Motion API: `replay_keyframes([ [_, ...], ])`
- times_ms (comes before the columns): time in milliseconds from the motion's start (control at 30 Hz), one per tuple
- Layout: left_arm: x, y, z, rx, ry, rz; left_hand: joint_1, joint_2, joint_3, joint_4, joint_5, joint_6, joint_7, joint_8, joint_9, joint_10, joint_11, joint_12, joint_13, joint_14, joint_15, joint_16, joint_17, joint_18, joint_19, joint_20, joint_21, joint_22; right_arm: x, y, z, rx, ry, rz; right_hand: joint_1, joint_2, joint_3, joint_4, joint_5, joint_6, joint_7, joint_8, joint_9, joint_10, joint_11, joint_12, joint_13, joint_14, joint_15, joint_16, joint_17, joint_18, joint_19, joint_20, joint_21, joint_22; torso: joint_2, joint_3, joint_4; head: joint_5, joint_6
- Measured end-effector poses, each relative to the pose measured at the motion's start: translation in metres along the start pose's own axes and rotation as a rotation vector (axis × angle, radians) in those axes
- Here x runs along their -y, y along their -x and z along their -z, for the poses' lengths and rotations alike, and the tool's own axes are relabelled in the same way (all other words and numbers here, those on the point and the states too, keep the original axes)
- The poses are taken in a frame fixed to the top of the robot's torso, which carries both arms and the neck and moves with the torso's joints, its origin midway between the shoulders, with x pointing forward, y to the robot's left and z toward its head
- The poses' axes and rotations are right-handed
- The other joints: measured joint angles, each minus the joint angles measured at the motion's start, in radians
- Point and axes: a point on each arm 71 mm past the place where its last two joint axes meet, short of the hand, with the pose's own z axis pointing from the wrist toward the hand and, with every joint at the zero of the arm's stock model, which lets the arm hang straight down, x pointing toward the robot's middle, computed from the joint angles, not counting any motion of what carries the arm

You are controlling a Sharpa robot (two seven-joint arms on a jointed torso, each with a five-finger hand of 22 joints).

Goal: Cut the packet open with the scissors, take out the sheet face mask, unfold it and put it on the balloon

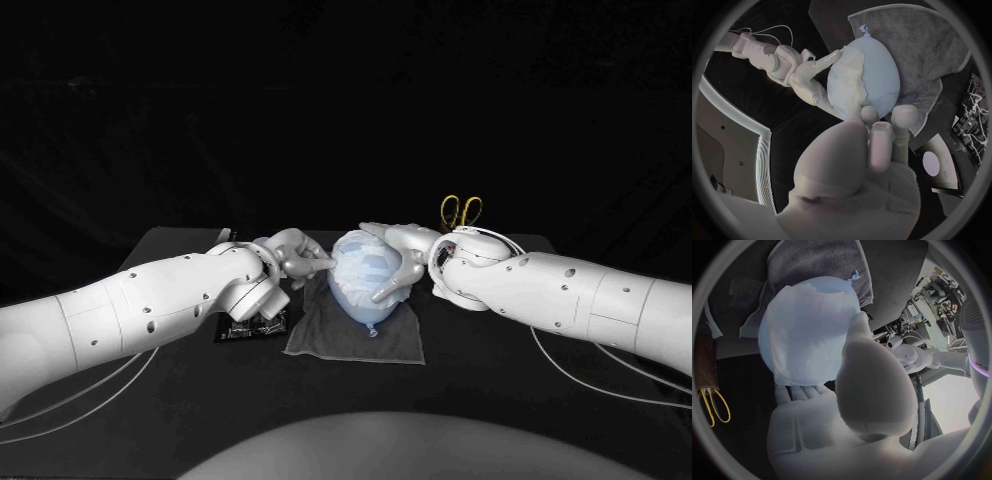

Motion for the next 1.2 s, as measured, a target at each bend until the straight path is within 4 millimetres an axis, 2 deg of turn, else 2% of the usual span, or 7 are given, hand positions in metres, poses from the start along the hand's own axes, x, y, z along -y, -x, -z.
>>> replay_keyframes([
  [200, -0.007, 0.007, 0.001, 0.017, 0.016, 0.014, -0.138, -0.173, 0.32, -0.016, -0.001, 0.015, -0.003, 0.023, 0.001, 0.015, 0.0, 0.017, 0.01, 0.002, 0.002, 0.002, 0.007, 0.0, 0.004, 0.004, 0.015, 0.014, 0.0, 0.0, 0.0, 0.0, -0.001, 0.0, 0.0, 0.0, 0.0, 0.0, 0.0, 0.002, 0.002, 0.0, 0.0, 0.0, 0.0, 0.0, 0.0, 0.0, 0.0, 0.0, -0.001, 0.0, 0.0, 0.0, 0.0, 0.0, 0.0, 0.0003, 0.0, 0.001, 0.0],
  [300, -0.01, 0.01, 0.001, 0.025, 0.024, 0.017, -0.228, -0.205, 0.406, -0.036, -0.001, 0.023, -0.01, 0.043, 0.002, 0.038, -0.017, 0.029, 0.074, 0.002, 0.001, 0.003, 0.007, 0.0, 0.005, 0.005, 0.018, 0.022, 0.001, 0.0, 0.0, 0.0, -0.002, 0.0, 0.0, 0.0, 0.0, 0.0, 0.0, 0.002, 0.002, 0.0, 0.0, 0.0, 0.0, 0.0, 0.0, 0.0, 0.0, 0.0, -0.001, 0.0, 0.0, 0.0, 0.0, 0.0, 0.0, 0.0002, 0.0003, 0.001, 0.0],
  [333, -0.011, 0.011, 0.001, 0.027, 0.026, 0.018, -0.261, -0.212, 0.483, -0.097, -0.001, 0.022, -0.009, 0.044, 0.002, 0.039, -0.018, 0.029, 0.077, 0.002, 0.001, 0.002, 0.007, 0.0, 0.008, 0.007, 0.023, 0.023, 0.001, 0.0, 0.001, 0.0, -0.002, 0.0, 0.0, 0.0, 0.0, 0.0, 0.0, 0.002, 0.002, 0.0, 0.0, 0.0, 0.0, 0.0, 0.0, 0.0, 0.0, 0.0, -0.001, 0.0, 0.0, 0.0, 0.0, 0.0, 0.0, 0.0001, 0.0004, 0.001, 0.0],
  [667, -0.018, 0.018, 0.003, 0.036, 0.047, 0.016, -0.418, -0.229, 0.605, -0.164, 0.006, 0.01, -0.006, 0.07, 0.061, 0.047, -0.011, 0.028, 0.102, 0.002, 0.002, 0.002, 0.007, 0.0, 0.018, 0.004, 0.036, 0.043, 0.001, 0.0, 0.001, 0.0, -0.003, 0.0, 0.0, 0.0, 0.0, 0.0, 0.0, 0.002, 0.002, 0.0, 0.0, 0.0, 0.0, 0.0, 0.0, 0.0, 0.0, 0.0, -0.001, 0.0, 0.0, 0.0, 0.0, 0.0, 0.0, -0.0001, 0.0009, 0.002, 0.0],
  [733, -0.019, 0.018, 0.003, 0.033, 0.05, 0.015, -0.462, -0.237, 0.683, -0.233, 0.008, 0.01, -0.006, 0.077, 0.098, 0.047, -0.011, 0.033, 0.111, 0.002, 0.002, 0.006, 0.007, 0.0, 0.018, 0.004, 0.045, 0.051, 0.001, 0.0, 0.001, -0.001, -0.003, 0.0, 0.0, 0.0, 0.0, 0.0, 0.0, 0.002, 0.002, 0.0, 0.0, 0.0, 0.0, 0.0, 0.0, 0.0, 0.0, 0.0, -0.001, 0.0, 0.0, 0.0, 0.0, 0.0, 0.0, -0.0002, 0.001, 0.002, 0.0],
  [1067, -0.021, 0.017, 0.002, 0.007, 0.072, 0.002, -0.476, -0.239, 0.683, -0.233, 0.008, 0.008, -0.004, 0.079, 0.098, 0.047, -0.011, 0.037, 0.112, 0.002, 0.002, 0.006, 0.007, 0.0, 0.025, 0.004, 0.046, 0.053, 0.001, 0.0, 0.001, -0.001, -0.003, 0.0, 0.0, 0.0, 0.0, 0.0, 0.0, 0.002, 0.001, 0.0, 0.0, 0.0, 0.0, 0.0, 0.0, 0.0, 0.0, 0.0, -0.002, 0.0, 0.0, 0.0, 0.0, 0.0, 0.0, 0.0, 0.0004, 0.003, 0.0],
  [1200, -0.024, 0.017, 0.002, -0.004, 0.089, -0.008, -0.518, -0.22, 0.701, -0.277, 0.008, -0.07, 0.017, 0.059, 0.139, -0.068, -0.017, -0.119, -0.096, -0.002, 0.01, -0.004, 0.007, 0.0, 0.003, 0.016, 0.029, 0.019, 0.001, 0.0, 0.001, -0.001, -0.003, 0.0, 0.0, 0.0, 0.0, 0.0, 0.0, 0.002, 0.001, 0.0, 0.0, 0.0, 0.0, 0.0, 0.0, 0.0, 0.0, 0.0, -0.002, -0.001, 0.0, 0.0, 0.0, 0.0, 0.0, 0.0006, 0.0, 0.001, 0.0],
])
